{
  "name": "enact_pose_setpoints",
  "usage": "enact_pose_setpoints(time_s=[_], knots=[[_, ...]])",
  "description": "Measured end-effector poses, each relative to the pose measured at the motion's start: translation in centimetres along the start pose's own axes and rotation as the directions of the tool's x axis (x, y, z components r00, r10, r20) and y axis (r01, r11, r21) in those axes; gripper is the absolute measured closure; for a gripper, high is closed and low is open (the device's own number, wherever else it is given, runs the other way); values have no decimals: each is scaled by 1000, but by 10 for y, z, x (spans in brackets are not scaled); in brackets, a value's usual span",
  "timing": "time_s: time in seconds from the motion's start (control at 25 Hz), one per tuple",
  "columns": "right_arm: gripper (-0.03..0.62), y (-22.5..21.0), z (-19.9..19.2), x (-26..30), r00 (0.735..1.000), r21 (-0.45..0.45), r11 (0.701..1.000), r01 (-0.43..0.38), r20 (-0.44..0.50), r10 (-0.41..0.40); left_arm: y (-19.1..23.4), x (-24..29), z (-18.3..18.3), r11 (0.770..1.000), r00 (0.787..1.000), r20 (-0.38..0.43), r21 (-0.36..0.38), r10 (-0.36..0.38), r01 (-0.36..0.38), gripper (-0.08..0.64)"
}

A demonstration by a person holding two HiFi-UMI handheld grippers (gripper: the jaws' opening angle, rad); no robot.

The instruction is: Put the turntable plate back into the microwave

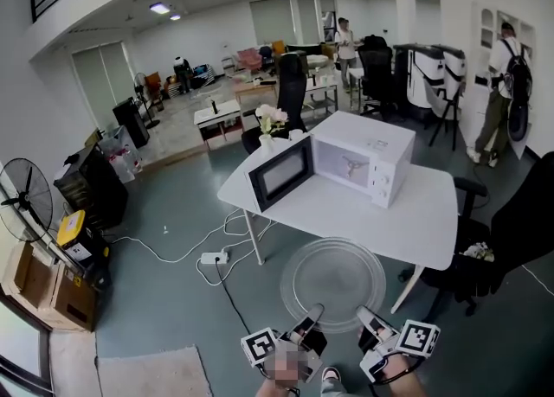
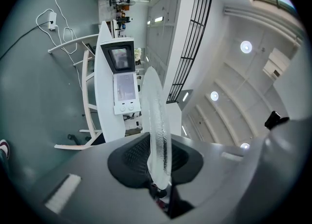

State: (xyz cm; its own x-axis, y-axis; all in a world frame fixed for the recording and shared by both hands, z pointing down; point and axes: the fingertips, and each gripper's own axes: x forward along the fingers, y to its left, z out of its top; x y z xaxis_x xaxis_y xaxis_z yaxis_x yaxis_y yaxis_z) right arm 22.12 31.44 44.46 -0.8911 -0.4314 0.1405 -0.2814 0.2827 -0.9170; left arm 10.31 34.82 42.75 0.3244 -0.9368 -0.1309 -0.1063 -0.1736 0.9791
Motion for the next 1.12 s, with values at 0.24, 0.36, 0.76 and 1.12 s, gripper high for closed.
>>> enact_pose_setpoints(time_s=[0.24, 0.36, 0.76, 1.12], knots=[[505, 1, 46, 40, 995, -6, 995, -102, -2, 102, 10, 48, 27, 1000, 1000, 5, 17, -2, 2, 522], [505, -4, 63, 55, 996, -9, 996, -93, -9, 93, 12, 67, 40, 1000, 1000, 10, 14, -6, 6, 522], [506, -16, 107, 100, 996, -6, 997, -83, -27, 83, 26, 115, 80, 1000, 1000, 21, 17, -4, 3, 520], [506, -32, 136, 130, 998, 10, 998, -56, -19, 56, 41, 152, 106, 1000, 1000, -2, 11, 7, -7, 520]])
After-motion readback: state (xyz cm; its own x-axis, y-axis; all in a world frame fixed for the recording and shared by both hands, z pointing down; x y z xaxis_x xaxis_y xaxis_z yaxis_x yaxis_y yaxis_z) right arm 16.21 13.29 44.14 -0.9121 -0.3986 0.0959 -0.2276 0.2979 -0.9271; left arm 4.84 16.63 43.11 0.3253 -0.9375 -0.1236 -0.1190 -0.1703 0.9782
